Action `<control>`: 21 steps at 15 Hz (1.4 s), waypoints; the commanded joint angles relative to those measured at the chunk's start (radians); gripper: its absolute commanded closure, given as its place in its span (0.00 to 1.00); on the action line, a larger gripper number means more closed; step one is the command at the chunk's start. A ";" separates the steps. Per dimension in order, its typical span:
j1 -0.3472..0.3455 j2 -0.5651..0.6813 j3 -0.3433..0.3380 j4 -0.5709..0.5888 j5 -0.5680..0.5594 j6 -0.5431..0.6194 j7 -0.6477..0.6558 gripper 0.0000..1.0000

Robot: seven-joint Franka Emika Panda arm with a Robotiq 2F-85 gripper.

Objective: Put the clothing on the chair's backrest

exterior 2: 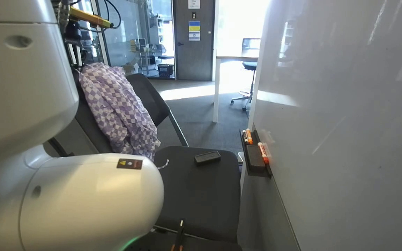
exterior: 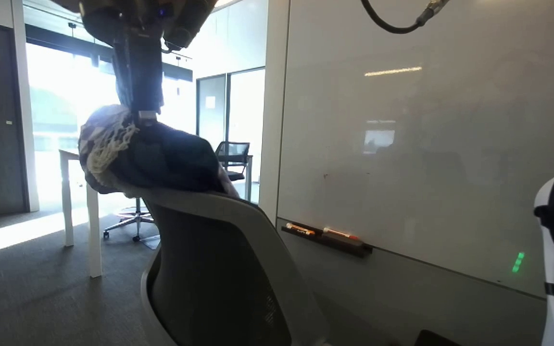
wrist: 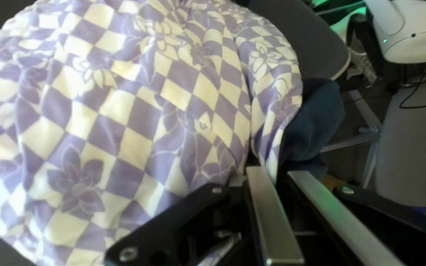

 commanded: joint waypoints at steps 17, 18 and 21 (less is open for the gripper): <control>0.037 -0.047 0.046 -0.131 0.230 0.275 -0.206 0.64; 0.036 -0.032 0.048 -0.122 0.236 0.270 -0.202 0.59; 0.039 0.012 0.064 -0.091 0.253 0.249 -0.190 0.37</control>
